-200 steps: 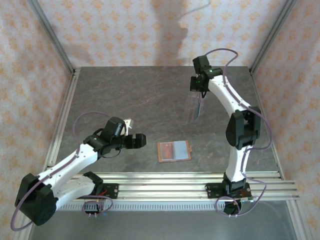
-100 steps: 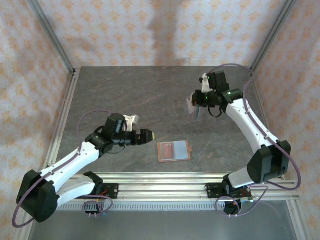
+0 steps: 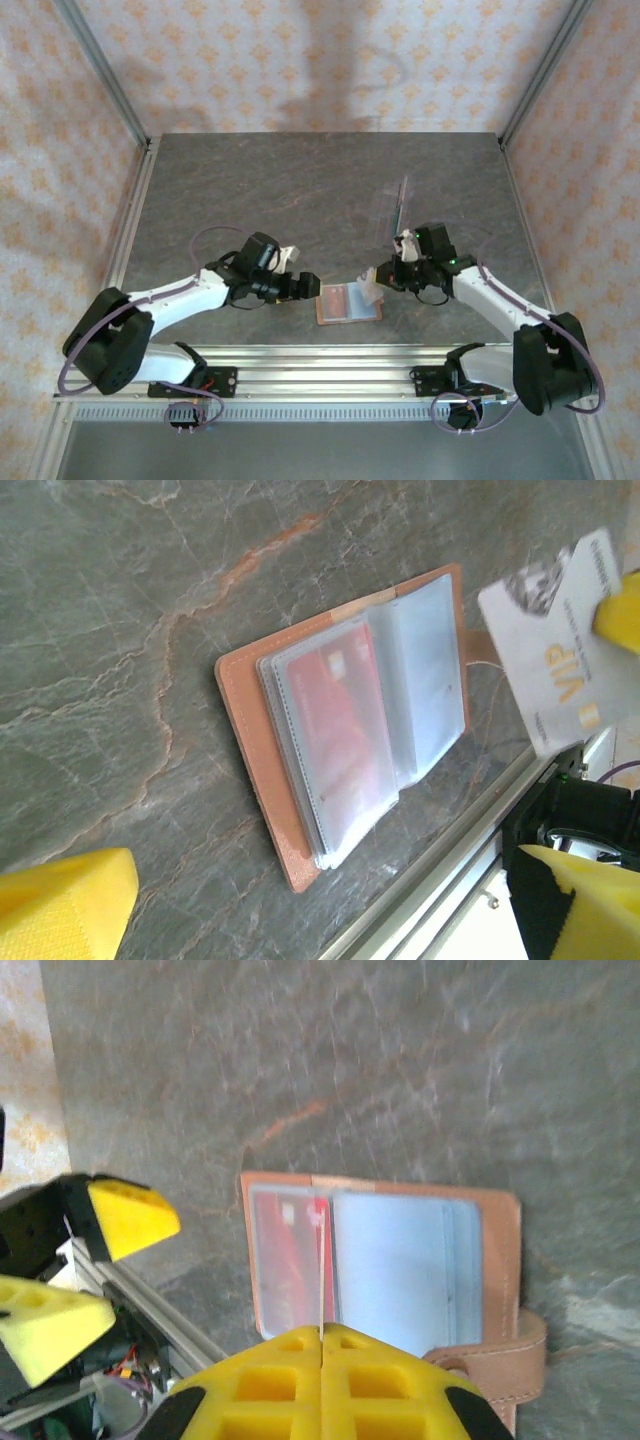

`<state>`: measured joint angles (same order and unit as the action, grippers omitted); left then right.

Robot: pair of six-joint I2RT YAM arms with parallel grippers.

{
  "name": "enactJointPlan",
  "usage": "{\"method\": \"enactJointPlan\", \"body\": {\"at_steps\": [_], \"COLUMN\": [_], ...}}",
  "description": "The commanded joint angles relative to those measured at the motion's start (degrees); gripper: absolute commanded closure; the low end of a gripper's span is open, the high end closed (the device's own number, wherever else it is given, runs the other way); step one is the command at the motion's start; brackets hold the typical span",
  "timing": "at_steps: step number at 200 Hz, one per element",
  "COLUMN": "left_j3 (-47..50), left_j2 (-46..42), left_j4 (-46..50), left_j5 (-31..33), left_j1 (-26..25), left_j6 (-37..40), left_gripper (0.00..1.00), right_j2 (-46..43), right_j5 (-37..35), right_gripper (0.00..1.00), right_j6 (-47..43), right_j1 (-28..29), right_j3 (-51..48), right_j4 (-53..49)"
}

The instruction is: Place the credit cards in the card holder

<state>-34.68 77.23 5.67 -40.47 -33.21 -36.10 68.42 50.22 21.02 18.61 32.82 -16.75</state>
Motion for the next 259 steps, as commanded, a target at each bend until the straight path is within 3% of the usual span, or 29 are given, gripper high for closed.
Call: {"method": "enactJointPlan", "body": {"at_steps": [1,46,95,137,191,259], "left_j3": [-1.99,-2.93,-2.92,-3.36,-3.32,-4.06], "left_j2": [1.69,6.75,10.07,11.67,13.2,14.24], "left_j4": [-4.85,-9.07,-13.63,-13.25,-14.31,-13.64], "left_j5": [0.04,-1.37,-2.23,-1.83,-1.2,-0.55], "left_j1": [-1.42,-3.7,-3.92,-4.01,-4.01,-3.99], "left_j6": [-0.03,-2.06,-4.85,-4.51,-5.1,-4.55], "left_gripper": [0.07,0.19,0.29,0.3,0.33,0.35], "right_j2": [0.41,5.93,12.53,12.99,16.88,15.1], "right_j5": [4.58,5.53,7.67,5.52,6.45,1.8], "right_gripper": [1.0,1.0,1.0,1.0,1.0,0.82], "right_j6": [1.44,-0.86,1.65,-1.02,2.16,5.04], "right_j1": [2.33,2.75,2.97,3.51,3.47,3.84], "right_j3": [-0.56,-1.73,-4.06,-3.37,-4.49,-6.23], "right_j4": [7.73,9.1,17.92,14.66,19.57,21.32]}}
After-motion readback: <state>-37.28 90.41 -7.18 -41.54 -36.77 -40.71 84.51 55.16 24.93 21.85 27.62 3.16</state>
